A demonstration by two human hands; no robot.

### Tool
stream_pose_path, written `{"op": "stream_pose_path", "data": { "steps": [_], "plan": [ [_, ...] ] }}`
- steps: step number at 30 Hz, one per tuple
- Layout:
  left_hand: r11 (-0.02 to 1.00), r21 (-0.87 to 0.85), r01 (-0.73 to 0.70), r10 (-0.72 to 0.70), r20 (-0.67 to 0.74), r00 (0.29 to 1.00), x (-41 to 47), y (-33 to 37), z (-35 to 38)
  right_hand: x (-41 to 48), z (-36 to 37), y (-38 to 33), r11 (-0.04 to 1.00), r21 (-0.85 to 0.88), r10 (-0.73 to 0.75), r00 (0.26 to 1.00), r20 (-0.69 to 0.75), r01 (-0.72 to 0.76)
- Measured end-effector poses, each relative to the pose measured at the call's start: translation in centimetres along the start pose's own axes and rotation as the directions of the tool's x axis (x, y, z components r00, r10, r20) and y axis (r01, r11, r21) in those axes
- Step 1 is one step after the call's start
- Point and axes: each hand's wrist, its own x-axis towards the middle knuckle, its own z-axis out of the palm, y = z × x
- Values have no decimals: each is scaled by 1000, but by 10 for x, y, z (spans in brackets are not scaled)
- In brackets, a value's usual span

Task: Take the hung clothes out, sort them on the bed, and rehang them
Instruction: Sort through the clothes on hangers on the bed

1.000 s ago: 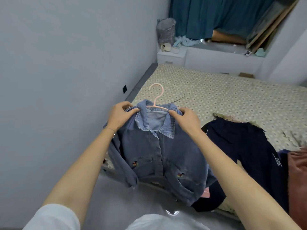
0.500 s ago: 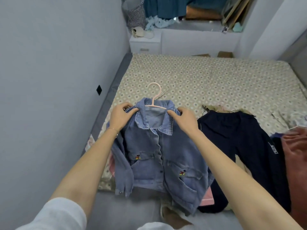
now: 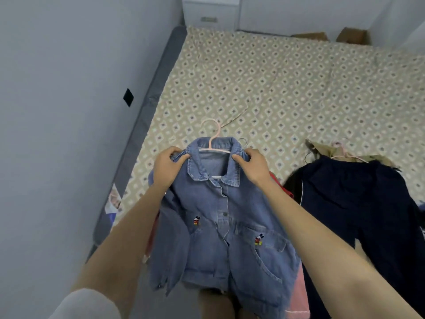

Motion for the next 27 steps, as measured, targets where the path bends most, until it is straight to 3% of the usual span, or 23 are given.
{"op": "stream_pose_path", "data": {
  "steps": [5, 10, 19, 27],
  "plan": [
    [999, 33, -2, -1, 101, 995, 54, -31, 44, 48, 29, 35, 989, -17, 145, 987, -64, -146],
    [995, 92, -38, 25, 140, 990, 91, -68, 80, 82, 58, 66, 977, -65, 196, 976, -93, -202],
    [985, 165, -51, 19, 190, 982, 98, -93, 117, 73, 65, 90, 935, -339, 99, 994, -38, -106],
    [915, 263, -307, 222, 306, 926, 57, -44, 134, 16, 16, 91, 886, -450, 110, 994, -23, -108]
  ]
}}
